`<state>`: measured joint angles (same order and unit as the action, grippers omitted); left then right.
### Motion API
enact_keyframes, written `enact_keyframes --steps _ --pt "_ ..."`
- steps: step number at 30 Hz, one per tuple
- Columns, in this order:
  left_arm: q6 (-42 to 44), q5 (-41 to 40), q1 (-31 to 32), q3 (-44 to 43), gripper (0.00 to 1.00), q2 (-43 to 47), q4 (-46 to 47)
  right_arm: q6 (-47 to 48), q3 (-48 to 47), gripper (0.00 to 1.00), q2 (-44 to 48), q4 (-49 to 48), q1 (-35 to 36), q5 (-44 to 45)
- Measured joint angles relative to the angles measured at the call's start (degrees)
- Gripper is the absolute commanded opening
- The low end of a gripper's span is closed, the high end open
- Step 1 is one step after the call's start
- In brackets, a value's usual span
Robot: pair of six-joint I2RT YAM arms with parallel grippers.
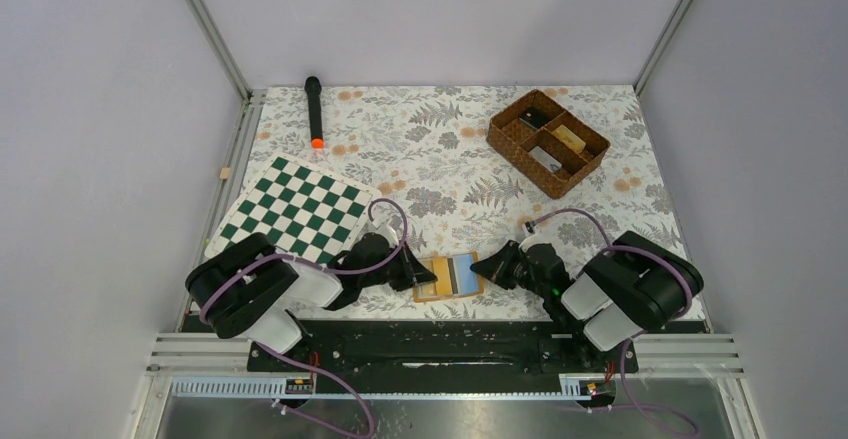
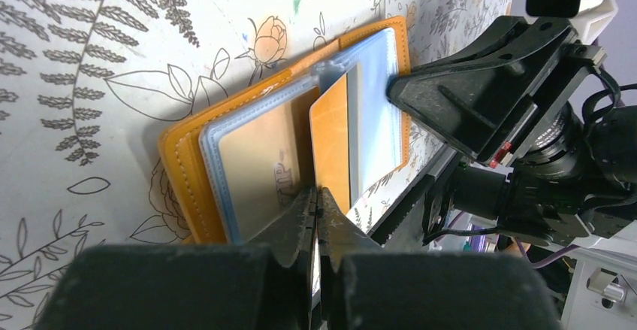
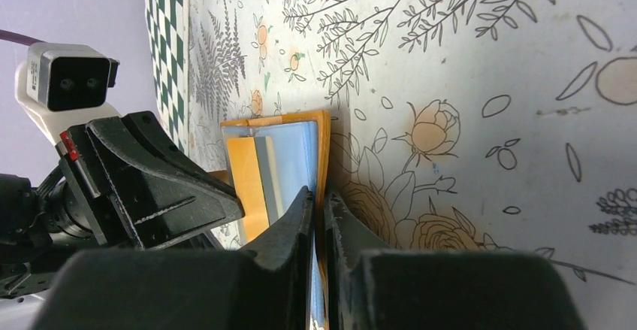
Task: Take the credit cards out of the card holder
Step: Remove the credit card from the card holder.
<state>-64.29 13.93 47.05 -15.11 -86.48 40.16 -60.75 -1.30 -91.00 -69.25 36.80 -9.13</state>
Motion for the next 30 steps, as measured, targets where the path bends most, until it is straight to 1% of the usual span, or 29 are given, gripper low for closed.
enact_keyframes --steps 3,6,12,13,14,16,19,22,25,30 --pt "0.22 0.50 -0.11 -0.04 0.00 0.07 -0.72 0.79 0.04 0.10 3.65 4.55 0.00 0.04" --pt "0.35 1.01 -0.13 -0.24 0.00 0.07 -1.14 1.84 -0.28 0.15 8.61 11.08 0.00 0.37" --pt "1.49 1.29 -0.48 -0.46 0.00 1.75 -4.26 5.86 -2.60 0.46 22.43 30.29 0.00 2.54" --pt "1.77 1.29 -0.50 -0.63 0.00 2.03 -4.87 7.08 -3.65 0.49 25.46 35.30 0.00 3.26" --pt "1.99 1.31 -0.52 -0.79 0.00 2.14 -5.31 7.69 -4.22 0.51 27.21 38.03 0.00 3.76" --pt "2.32 1.46 -0.55 -1.18 0.00 2.36 -6.34 9.68 -5.95 0.52 32.28 46.36 0.00 5.18" --pt "2.60 1.73 -0.55 -1.57 0.00 2.54 -7.32 12.13 -8.33 0.53 39.06 56.41 0.00 6.73" --pt "2.95 1.86 -0.55 -1.70 0.00 3.15 -8.35 14.40 -10.78 0.54 43.95 63.30 0.00 7.08" --pt "3.34 1.92 -0.55 -1.70 0.00 4.33 -10.01 16.11 -12.74 0.54 46.40 67.01 0.00 6.25" --pt "4.17 2.25 -0.55 -1.79 0.00 6.23 -11.76 17.49 -13.51 0.55 46.75 67.32 0.00 2.16"
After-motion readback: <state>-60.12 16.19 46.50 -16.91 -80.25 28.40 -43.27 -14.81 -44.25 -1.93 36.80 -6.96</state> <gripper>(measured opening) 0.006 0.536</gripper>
